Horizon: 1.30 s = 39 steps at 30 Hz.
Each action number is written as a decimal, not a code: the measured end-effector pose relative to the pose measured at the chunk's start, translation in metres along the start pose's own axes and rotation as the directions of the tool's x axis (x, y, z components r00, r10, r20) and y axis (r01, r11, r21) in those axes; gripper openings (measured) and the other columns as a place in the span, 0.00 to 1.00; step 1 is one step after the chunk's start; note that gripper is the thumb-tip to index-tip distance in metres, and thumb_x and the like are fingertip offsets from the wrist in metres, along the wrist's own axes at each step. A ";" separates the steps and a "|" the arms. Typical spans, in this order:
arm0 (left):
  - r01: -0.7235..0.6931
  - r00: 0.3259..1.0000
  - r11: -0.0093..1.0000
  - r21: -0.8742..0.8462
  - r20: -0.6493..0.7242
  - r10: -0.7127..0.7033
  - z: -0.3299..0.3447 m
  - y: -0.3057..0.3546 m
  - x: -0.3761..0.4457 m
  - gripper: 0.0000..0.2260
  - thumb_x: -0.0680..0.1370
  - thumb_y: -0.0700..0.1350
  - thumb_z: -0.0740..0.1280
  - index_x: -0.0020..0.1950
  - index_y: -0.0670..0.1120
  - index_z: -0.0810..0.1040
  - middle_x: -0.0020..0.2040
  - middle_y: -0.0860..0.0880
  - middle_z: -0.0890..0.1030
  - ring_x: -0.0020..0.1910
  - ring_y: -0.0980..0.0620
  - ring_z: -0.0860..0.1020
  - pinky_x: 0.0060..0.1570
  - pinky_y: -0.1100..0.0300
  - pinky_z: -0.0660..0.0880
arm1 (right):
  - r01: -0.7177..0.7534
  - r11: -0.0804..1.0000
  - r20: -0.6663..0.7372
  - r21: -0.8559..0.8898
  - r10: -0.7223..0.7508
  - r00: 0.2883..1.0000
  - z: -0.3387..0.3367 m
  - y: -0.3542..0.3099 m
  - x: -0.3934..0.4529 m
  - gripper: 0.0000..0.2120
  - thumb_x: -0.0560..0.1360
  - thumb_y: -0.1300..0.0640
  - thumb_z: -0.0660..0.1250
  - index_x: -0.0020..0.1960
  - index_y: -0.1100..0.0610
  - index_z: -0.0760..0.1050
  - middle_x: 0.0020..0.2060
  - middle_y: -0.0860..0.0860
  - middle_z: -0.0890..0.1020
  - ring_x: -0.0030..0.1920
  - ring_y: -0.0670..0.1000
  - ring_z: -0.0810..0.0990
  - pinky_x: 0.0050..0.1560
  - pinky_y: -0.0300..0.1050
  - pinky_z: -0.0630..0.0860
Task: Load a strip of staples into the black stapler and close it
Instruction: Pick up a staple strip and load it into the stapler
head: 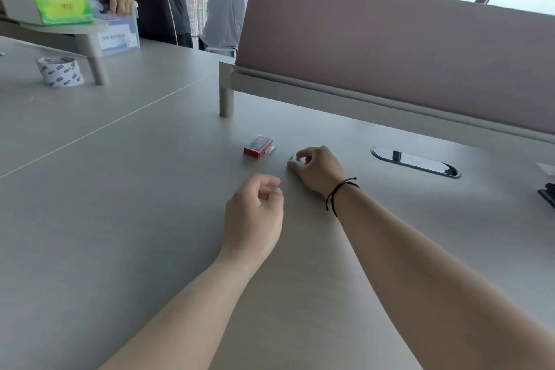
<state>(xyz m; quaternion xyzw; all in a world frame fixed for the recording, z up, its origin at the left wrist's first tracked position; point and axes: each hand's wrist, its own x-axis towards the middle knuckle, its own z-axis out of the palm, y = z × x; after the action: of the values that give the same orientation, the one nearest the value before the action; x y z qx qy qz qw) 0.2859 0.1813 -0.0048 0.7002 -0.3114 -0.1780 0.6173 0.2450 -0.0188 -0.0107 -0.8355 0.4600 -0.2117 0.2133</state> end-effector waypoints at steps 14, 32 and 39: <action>-0.129 0.991 0.983 0.128 -0.013 0.132 -0.007 0.023 -0.016 0.08 0.75 0.45 0.72 0.54 0.50 0.82 0.40 0.55 0.81 0.30 0.55 0.74 0.37 0.61 0.72 | -0.233 0.796 0.228 0.558 0.123 0.966 -0.084 0.003 -0.130 0.07 0.74 0.48 0.72 0.47 0.49 0.85 0.43 0.49 0.82 0.39 0.49 0.74 0.39 0.41 0.68; -0.759 0.620 0.633 0.151 0.460 0.635 0.022 0.108 -0.178 0.07 0.70 0.53 0.73 0.44 0.53 0.81 0.40 0.56 0.81 0.39 0.56 0.80 0.35 0.55 0.78 | -0.307 0.385 0.337 0.870 -0.011 0.942 -0.187 0.057 -0.336 0.28 0.71 0.44 0.71 0.58 0.66 0.80 0.43 0.50 0.81 0.44 0.48 0.73 0.45 0.44 0.65; -0.786 0.589 0.604 0.135 0.460 0.664 0.021 0.113 -0.207 0.03 0.71 0.46 0.73 0.43 0.51 0.82 0.39 0.56 0.82 0.38 0.56 0.80 0.34 0.57 0.78 | -0.268 0.382 0.293 0.884 -0.010 0.956 -0.194 0.058 -0.364 0.17 0.70 0.42 0.71 0.47 0.56 0.84 0.41 0.49 0.81 0.45 0.50 0.73 0.45 0.44 0.66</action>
<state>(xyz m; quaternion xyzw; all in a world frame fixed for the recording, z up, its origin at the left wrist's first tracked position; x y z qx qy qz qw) 0.0940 0.2960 0.0741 0.5532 -0.7058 0.0214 0.4420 -0.0785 0.2345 0.0585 -0.5599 0.3002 -0.3050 0.7095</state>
